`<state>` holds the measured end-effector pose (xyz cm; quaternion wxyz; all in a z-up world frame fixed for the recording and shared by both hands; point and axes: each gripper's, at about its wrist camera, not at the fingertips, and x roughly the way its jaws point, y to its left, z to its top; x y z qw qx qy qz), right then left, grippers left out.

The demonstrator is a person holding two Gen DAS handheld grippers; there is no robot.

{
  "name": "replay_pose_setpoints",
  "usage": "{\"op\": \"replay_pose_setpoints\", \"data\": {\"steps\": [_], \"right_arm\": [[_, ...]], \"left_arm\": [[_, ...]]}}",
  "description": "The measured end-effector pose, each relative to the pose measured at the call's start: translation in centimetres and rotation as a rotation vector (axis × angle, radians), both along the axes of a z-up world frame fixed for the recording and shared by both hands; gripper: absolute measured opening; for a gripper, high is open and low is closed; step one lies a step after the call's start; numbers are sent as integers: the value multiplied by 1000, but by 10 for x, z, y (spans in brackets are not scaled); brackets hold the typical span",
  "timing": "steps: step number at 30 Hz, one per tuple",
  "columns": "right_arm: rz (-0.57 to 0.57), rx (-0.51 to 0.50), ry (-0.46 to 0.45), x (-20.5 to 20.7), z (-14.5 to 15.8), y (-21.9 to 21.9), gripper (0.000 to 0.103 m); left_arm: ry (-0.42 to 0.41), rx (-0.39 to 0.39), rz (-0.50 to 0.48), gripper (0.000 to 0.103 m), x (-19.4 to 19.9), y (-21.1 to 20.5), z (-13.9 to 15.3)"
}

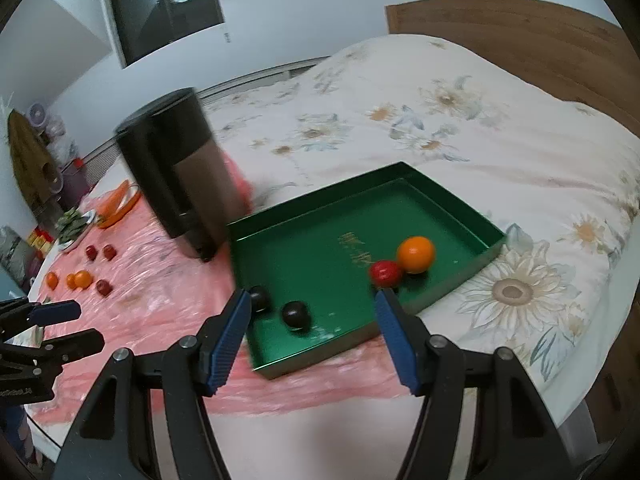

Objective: Organize fruits
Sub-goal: 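Move both open tools back over the remaining fruit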

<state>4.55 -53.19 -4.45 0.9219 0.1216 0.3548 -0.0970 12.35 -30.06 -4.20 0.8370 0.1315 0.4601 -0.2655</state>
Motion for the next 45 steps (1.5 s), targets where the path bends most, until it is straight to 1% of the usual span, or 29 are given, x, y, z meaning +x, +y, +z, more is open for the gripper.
{"op": "replay_pose_setpoints", "data": {"steps": [10, 15, 22, 28, 30, 33, 34, 35, 36, 38, 41, 44, 45], "right_arm": [[113, -26, -16, -8, 20, 61, 91], [172, -31, -10, -4, 22, 92, 91], [269, -34, -4, 7, 22, 141, 90], [352, -34, 15, 22, 17, 180, 82], [376, -31, 21, 29, 15, 190, 77], [419, -28, 35, 44, 9, 209, 74], [430, -25, 39, 48, 7, 214, 72], [443, -22, 44, 53, 4, 221, 68], [456, -19, 48, 58, 1, 227, 67], [483, -14, 58, 71, -4, 239, 66], [519, -6, 75, 88, -14, 256, 64], [552, 1, 92, 105, -24, 271, 56], [562, 5, 98, 112, -27, 276, 56]], "left_arm": [[-7, -19, 83, 57, -15, 66, 5], [-11, -17, 118, 57, -17, 97, 4], [-7, -37, 190, 57, -13, 148, -2], [-23, -41, 261, 57, -2, 196, -5], [-24, -40, 292, 57, 5, 215, -7], [-18, -43, 344, 57, 18, 243, -12], [-18, -43, 364, 57, 22, 253, -13], [-17, -42, 380, 57, 27, 260, -15], [-14, -43, 397, 57, 32, 269, -17], [-9, -45, 425, 57, 41, 285, -21], [-1, -42, 462, 56, 56, 304, -29], [11, -35, 486, 55, 72, 319, -40], [15, -32, 493, 55, 77, 323, -43]]}}
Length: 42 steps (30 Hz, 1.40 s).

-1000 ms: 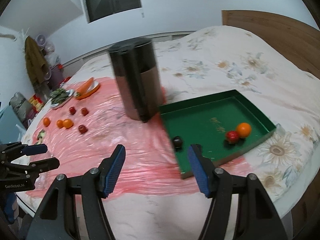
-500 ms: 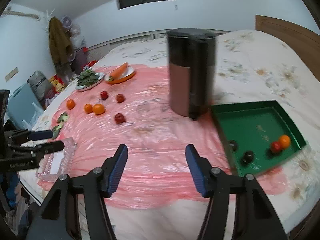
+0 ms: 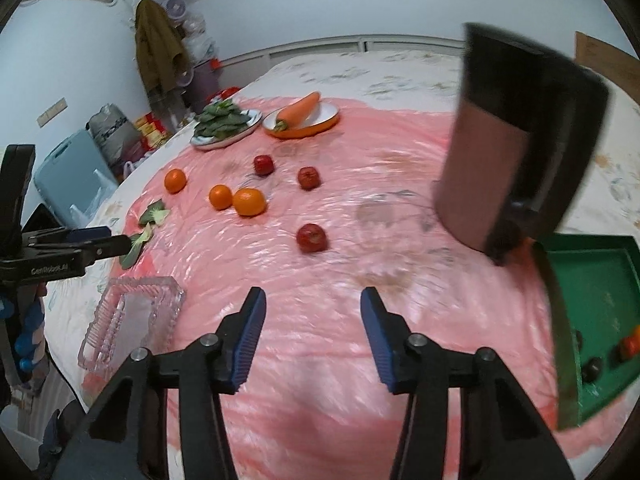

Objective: Organize fruits
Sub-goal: 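Move both open tools back over the remaining fruit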

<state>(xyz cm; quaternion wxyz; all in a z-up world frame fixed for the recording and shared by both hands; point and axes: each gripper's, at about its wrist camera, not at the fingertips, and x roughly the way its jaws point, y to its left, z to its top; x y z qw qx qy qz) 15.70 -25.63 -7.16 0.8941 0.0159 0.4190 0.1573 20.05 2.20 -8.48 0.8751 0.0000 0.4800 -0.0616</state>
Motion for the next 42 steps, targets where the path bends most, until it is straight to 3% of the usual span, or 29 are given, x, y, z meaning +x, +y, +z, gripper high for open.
{"op": "replay_pose_setpoints", "data": {"steps": [8, 19, 31, 37, 42], "right_arm": [[40, 7, 38, 42, -22, 26, 53], [39, -7, 63, 89, -43, 31, 53], [55, -17, 93, 112, -64, 35, 53], [72, -27, 100, 119, -70, 40, 49], [84, -47, 115, 124, -78, 45, 44]], "left_arm": [[22, 29, 13, 51, 52, 12, -20], [43, 115, -81, 50, 118, -13, -48], [60, 155, -135, 50, 140, -29, -68], [68, 162, -145, 50, 145, -34, -75], [79, 154, -140, 45, 151, -34, -80]]}}
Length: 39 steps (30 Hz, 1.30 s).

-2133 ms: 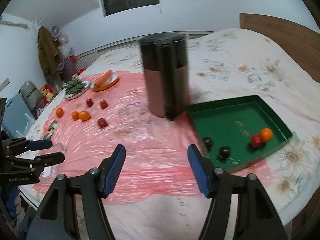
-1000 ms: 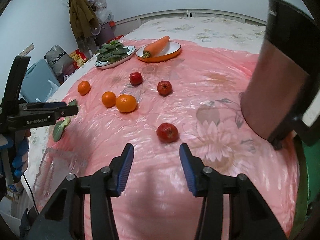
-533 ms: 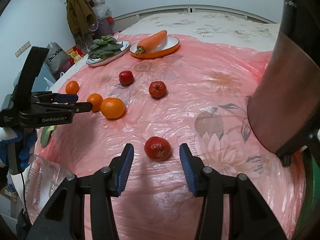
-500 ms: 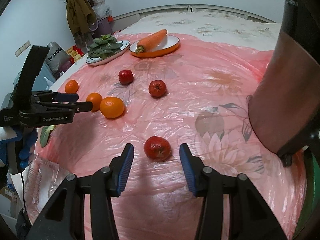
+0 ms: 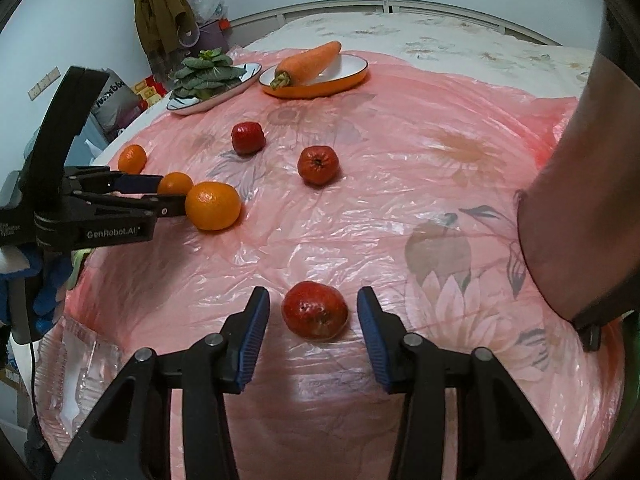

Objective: Organize fruits
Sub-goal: 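Move both open tools back over the remaining fruit, then grasp a red apple with the right tool while the left tool grasps an orange, then carry the apple and orange over the green tray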

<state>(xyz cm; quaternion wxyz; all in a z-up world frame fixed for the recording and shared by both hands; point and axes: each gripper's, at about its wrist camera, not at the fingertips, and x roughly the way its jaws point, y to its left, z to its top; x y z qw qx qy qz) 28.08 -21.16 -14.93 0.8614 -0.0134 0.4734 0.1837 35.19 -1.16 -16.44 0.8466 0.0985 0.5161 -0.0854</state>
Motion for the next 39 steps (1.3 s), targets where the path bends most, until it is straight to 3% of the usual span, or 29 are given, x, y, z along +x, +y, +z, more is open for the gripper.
{"op": "replay_pose_setpoints", "data": {"steps": [8, 26, 39], "right_arm": [[11, -5, 19, 2, -8, 1, 19], [-3, 56, -31, -16, 23, -6, 19], [-1, 71, -83, -65, 67, -7, 19]], "left_arm": [[6, -14, -8, 34, 4, -2, -6], [-27, -64, 43, 33, -18, 17, 25], [-69, -108, 83, 33, -72, 34, 65]]}}
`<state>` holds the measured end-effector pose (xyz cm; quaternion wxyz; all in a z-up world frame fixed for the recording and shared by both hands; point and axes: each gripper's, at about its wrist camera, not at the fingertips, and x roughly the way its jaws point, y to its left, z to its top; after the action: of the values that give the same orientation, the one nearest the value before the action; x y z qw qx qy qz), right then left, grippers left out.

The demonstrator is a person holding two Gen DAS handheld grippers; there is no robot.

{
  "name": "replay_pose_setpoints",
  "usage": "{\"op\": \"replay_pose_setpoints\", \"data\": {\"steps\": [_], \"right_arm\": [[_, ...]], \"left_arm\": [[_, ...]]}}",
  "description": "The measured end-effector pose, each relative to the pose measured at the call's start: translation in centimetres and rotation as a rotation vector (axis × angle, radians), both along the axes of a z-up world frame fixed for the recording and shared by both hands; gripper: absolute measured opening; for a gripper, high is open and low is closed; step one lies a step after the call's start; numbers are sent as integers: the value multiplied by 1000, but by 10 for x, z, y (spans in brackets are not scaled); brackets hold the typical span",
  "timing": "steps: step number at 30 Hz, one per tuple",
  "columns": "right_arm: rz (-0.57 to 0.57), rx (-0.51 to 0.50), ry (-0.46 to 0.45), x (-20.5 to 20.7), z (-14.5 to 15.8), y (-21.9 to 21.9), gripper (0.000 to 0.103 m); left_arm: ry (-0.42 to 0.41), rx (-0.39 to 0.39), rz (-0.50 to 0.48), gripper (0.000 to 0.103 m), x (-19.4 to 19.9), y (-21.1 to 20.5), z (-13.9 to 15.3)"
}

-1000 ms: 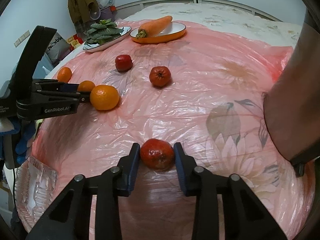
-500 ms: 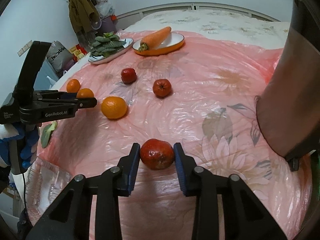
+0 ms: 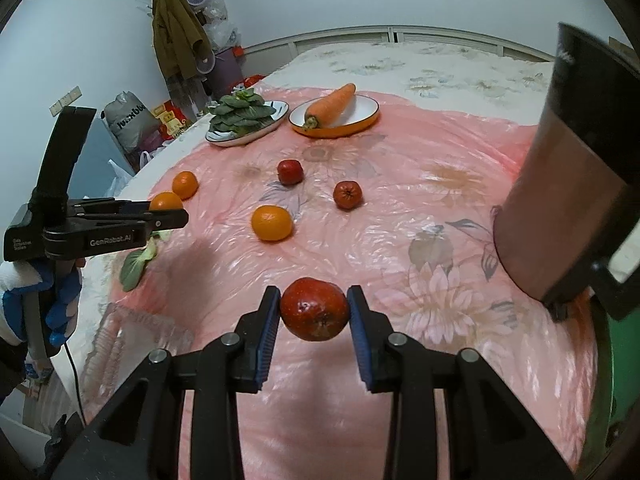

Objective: Organize fruits
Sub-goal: 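Carry the apple and orange over the green tray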

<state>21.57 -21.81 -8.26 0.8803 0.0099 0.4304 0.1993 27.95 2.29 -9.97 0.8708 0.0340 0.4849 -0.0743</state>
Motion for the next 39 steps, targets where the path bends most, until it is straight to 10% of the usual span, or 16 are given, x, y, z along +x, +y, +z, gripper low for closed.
{"op": "replay_pose_setpoints", "data": {"steps": [39], "right_arm": [[-269, 16, -50, -153, 26, -145, 19]], "left_arm": [[-23, -101, -164, 33, -142, -112, 40]]}}
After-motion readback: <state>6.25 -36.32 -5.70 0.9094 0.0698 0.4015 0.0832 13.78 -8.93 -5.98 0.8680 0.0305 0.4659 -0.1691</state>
